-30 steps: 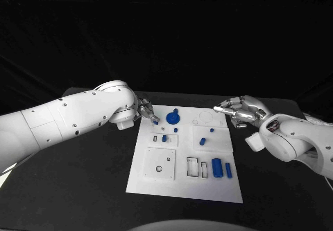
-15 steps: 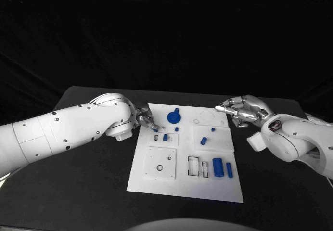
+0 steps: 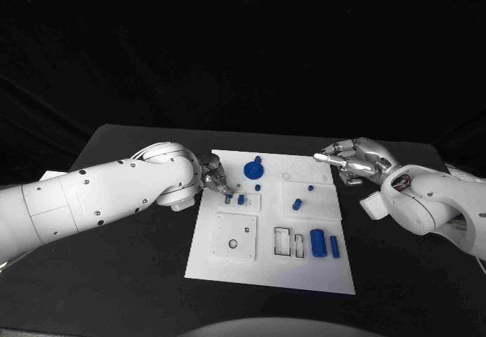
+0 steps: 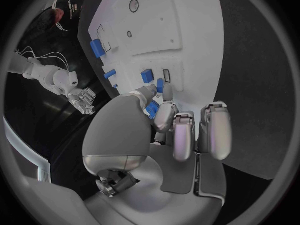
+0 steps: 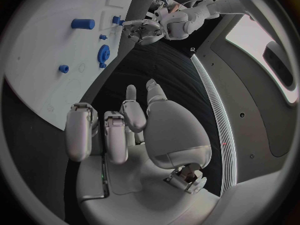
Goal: Assemble the parts on the task board
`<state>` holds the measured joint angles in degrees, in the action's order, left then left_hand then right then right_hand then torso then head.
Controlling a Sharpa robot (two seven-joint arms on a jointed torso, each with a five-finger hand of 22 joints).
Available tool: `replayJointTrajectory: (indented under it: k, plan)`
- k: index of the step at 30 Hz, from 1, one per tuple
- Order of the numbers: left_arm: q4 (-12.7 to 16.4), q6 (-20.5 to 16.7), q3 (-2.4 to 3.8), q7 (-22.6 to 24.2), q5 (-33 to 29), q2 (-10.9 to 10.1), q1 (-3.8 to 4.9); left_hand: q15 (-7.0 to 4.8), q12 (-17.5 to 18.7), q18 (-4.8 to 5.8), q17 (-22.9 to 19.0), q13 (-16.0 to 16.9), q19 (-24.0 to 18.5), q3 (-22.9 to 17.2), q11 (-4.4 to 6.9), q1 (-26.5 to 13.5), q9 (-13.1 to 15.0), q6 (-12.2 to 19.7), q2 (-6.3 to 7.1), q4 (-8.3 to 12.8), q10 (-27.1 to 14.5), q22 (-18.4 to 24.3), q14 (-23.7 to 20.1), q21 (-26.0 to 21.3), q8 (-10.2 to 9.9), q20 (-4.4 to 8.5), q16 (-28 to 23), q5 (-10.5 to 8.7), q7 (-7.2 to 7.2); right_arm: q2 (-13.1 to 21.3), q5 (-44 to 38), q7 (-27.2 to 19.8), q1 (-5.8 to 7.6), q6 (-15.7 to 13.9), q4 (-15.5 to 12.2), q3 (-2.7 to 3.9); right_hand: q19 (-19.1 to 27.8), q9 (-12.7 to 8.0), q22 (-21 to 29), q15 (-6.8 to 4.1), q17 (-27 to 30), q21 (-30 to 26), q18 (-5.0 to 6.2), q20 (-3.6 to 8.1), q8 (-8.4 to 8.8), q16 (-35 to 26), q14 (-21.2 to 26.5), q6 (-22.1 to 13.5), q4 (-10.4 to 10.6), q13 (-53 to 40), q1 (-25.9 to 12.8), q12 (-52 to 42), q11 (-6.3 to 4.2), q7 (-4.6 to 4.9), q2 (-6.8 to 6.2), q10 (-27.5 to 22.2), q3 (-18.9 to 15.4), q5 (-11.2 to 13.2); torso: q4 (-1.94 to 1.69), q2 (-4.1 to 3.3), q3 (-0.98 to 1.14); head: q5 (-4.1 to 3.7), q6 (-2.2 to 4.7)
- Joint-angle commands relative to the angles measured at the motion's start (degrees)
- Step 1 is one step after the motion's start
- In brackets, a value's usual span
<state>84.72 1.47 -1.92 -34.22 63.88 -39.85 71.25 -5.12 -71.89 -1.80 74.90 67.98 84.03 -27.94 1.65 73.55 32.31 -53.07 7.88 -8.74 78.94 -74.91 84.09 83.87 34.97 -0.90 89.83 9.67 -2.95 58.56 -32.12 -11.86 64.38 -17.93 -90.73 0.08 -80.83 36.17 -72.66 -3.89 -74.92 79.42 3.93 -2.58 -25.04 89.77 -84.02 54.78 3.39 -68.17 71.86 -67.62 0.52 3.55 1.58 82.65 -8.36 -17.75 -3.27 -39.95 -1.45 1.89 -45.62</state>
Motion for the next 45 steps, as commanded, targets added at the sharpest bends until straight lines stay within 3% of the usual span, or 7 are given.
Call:
replayJointTrajectory:
  k: [1, 26, 45]
  plan:
    - [0.24, 1.4, 0.0, -0.47, 1.02, 0.0, -0.03, -0.02, -0.33, 0.16, 15.1, 0.08, 4.06, -7.94, 0.08, 0.36, 0.09, -0.34, 0.14, 7.47, 0.52, -9.22, 5.91, 0.36, 0.35, 0.03, 0.17, 0.37, 0.29, -0.04, -0.04, -0.64, -0.05, 0.78, -0.04, 0.01, 0.57, 0.09, 0.05, 0.22, -15.08, -0.25, 0.26, 0.02, 0.39, 0.23, -5.98, 0.46, -0.06, -19.57, 0.01, -19.83, -0.9, 0.08, 0.52, 5.47, -0.26, -0.03, 0.01, -0.01, 0.01, 0.01, -0.09]
    - [0.12, 5.92, -0.12, -1.86, 2.72, -0.13, -0.07, -0.05, -0.39, 0.19, 15.1, 0.18, 4.1, -8.64, 0.11, 0.15, 0.07, -0.54, 0.53, 7.79, 0.67, -9.35, 5.91, 0.46, 0.39, 0.06, 0.17, 0.61, 0.31, -0.04, 0.17, -0.76, -0.05, 0.95, -0.06, 0.01, 0.56, 0.16, 0.01, 0.23, -15.08, -0.24, 0.25, 0.01, 0.54, 0.23, -5.98, 0.53, -0.05, -19.66, -0.06, -19.92, -0.9, 0.07, 0.64, 5.55, -0.34, -0.2, 0.02, 0.02, -0.01, 0.09, -0.49]
    - [0.0, 7.36, -0.19, -1.97, 2.62, 0.12, -0.07, -0.04, -0.52, 0.2, 15.1, 0.34, 4.11, -8.84, 0.12, 0.04, 0.06, -0.62, 0.66, 7.86, 0.78, -9.38, 5.91, 0.48, 0.41, 0.07, 0.17, 0.74, 0.31, -0.11, 0.29, -0.8, -0.07, 1.03, -0.07, 0.01, 0.56, 0.16, 0.01, 0.23, -15.08, -0.24, 0.25, 0.01, 0.54, 0.23, -5.98, 0.53, -0.05, -19.66, -0.06, -19.92, -0.9, 0.07, 0.64, 5.55, -0.34, -0.2, 0.01, 0.03, 0.03, 0.14, -0.58]
